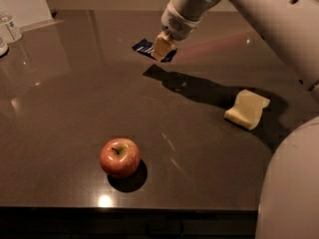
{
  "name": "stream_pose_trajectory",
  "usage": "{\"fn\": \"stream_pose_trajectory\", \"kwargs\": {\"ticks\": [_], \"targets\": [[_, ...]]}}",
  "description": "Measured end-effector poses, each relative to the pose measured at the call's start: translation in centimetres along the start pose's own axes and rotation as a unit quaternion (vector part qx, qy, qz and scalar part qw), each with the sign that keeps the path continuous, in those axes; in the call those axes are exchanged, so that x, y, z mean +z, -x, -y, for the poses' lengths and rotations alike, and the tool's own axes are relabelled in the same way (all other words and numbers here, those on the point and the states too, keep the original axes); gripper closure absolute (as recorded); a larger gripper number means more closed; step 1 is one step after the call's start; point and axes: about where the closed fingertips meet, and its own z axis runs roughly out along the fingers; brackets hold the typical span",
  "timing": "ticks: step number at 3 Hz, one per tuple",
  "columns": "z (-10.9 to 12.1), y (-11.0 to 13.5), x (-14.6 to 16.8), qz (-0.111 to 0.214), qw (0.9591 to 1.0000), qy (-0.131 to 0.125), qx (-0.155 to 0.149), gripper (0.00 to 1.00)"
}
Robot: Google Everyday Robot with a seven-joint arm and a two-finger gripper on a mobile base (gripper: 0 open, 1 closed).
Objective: Pick rxbar blueberry
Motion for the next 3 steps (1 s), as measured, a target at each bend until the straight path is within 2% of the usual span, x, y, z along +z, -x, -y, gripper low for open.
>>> {"fn": "stream_pose_trajectory", "kwargs": {"ticks": [2,3], "targets": [[-1.3,2.1,-6.8,0.043,0.9984,0.011,-0.036,1.0],[-2.0,2.7,-8.6,0.049,0.9966,0.018,-0.064,1.0]]}}
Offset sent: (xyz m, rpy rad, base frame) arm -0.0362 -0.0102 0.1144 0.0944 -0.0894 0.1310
